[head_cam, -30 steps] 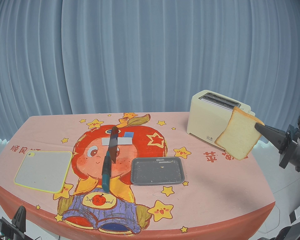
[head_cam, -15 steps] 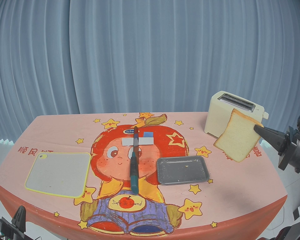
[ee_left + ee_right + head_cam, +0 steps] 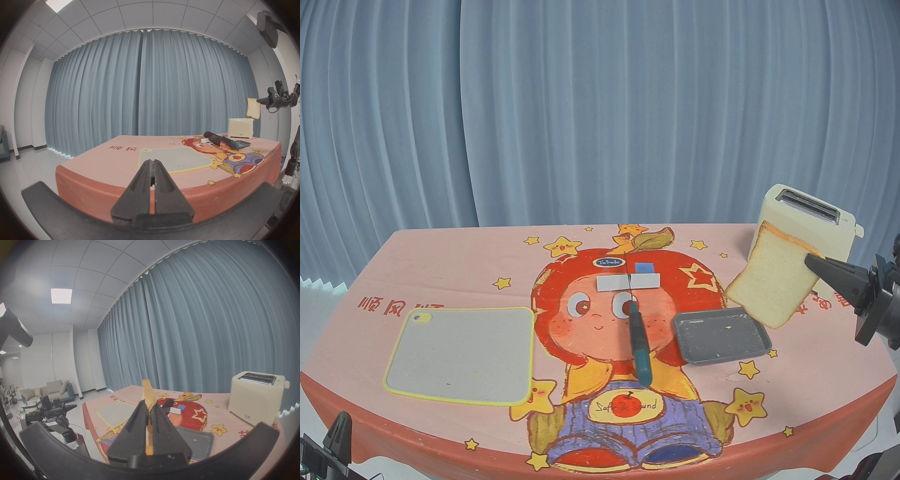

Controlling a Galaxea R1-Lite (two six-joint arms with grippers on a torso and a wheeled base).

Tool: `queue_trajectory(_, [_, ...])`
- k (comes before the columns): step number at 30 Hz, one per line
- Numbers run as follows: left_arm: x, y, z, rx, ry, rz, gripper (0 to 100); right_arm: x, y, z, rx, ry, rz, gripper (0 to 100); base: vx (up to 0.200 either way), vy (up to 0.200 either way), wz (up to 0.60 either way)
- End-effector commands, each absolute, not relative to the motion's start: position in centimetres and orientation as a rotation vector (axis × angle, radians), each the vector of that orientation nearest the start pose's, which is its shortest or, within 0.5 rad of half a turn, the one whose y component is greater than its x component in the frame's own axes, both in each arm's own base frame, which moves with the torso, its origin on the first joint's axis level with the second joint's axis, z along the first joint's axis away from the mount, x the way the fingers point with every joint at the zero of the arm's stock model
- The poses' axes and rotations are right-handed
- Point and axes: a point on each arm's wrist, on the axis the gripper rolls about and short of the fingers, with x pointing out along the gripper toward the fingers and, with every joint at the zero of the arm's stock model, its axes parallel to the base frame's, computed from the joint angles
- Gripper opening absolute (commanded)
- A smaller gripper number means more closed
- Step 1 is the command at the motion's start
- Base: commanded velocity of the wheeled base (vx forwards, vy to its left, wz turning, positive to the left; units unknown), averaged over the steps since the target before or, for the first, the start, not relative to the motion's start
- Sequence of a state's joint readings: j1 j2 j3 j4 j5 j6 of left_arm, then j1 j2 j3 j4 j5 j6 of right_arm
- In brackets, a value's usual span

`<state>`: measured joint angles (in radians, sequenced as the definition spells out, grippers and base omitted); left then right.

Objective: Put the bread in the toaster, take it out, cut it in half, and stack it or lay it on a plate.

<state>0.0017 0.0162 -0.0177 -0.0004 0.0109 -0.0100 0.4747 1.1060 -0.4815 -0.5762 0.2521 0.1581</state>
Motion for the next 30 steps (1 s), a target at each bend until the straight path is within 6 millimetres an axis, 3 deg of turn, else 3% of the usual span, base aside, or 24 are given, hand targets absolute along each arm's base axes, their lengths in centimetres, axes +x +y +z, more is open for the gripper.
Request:
queue_trajectory(1, [-2.28, 0.02, 7.56, -0.009, -0.002, 0.012, 0, 13.38, 7.52, 22.22, 0.145, 0.107, 0.723, 0, 0.000, 0.200, 0.00])
queue_trajectory(23, [-2.28, 0.02, 7.56, -0.009, -0.002, 0.017, 0, 13.40, 7.63, 22.16, 0.146, 0.113, 0.727, 0, 0.000, 0.200, 0.00])
queue_trajectory(30, [-2.28, 0.03, 7.56, -0.009, -0.002, 0.017, 0, 13.27, 7.84, 22.12, 0.147, 0.116, 0.742, 0, -0.029, 0.000, 0.00])
